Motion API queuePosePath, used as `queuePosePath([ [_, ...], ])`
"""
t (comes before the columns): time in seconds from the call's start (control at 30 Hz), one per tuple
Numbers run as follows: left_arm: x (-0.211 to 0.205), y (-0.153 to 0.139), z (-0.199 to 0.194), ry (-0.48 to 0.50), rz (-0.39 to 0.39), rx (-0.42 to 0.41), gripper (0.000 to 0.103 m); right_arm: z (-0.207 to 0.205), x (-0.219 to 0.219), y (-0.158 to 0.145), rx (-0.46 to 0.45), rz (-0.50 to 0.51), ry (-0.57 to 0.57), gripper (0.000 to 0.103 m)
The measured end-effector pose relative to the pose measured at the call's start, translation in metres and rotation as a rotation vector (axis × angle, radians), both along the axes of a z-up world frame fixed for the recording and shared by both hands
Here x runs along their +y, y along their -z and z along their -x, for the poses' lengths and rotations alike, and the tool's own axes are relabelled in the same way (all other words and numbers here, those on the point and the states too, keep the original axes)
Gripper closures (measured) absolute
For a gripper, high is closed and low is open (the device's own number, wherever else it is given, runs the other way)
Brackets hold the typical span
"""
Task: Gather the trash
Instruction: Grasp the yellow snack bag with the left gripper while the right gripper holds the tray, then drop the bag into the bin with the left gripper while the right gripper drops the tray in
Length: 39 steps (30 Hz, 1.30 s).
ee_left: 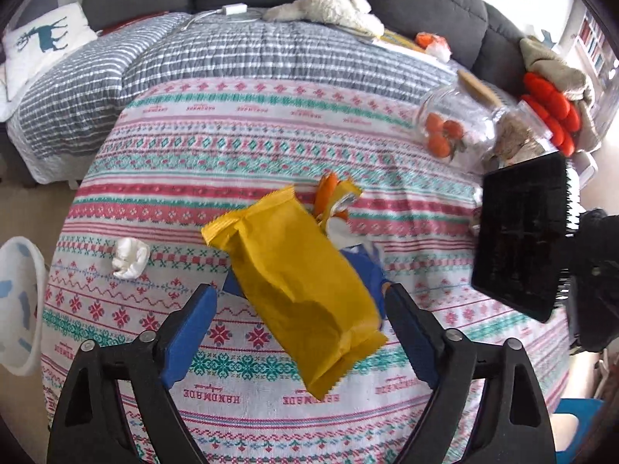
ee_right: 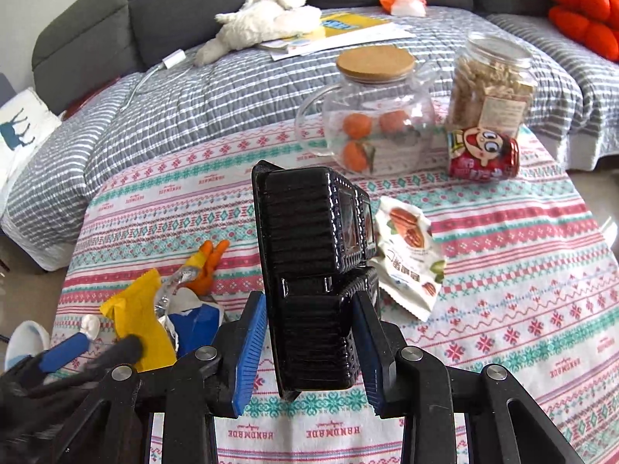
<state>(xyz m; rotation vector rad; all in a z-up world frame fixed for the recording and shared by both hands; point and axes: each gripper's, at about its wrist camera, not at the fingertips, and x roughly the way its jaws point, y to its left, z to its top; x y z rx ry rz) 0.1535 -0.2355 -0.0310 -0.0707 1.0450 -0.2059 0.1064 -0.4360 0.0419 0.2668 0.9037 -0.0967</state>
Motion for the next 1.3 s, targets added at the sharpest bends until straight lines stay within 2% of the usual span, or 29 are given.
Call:
queuePosePath([
  [0.1, 0.004, 0.012, -0.002, -0.013, -0.016, 0.017, 0.037, 0.003, -0.005, 0.003, 0.008, -0.014, 0.004, 0.064],
  [0.23, 0.009, 0.012, 0.000, 0.005, 0.017, 0.008, 0.050, 0.007, -0.010, 0.003, 0.010, -0.018, 0.011, 0.064],
  [0.3, 0.010, 0.010, 0.002, 0.022, 0.019, 0.000, 0.062, 0.009, -0.011, 0.001, 0.007, -0.022, 0.016, 0.064],
  [0.47, 0.018, 0.002, 0.011, 0.049, 0.049, 0.002, 0.071, 0.013, -0.009, -0.001, 0.001, -0.042, 0.017, 0.064],
  [0.67, 0.048, -0.016, 0.022, 0.054, 0.087, -0.031, 0.073, 0.021, 0.002, -0.014, -0.037, -0.061, 0.009, 0.064],
  [0.8, 0.078, -0.027, 0.026, 0.023, 0.116, -0.041, 0.074, 0.023, 0.016, -0.024, -0.064, -0.081, -0.016, 0.064],
  [1.0, 0.139, -0.038, 0.030, -0.066, 0.094, -0.069, 0.074, 0.022, 0.052, -0.032, -0.084, -0.080, -0.093, 0.064],
  [1.3, 0.226, -0.034, 0.033, -0.208, 0.060, -0.074, 0.074, 0.011, 0.115, -0.036, -0.093, -0.112, -0.206, 0.064],
])
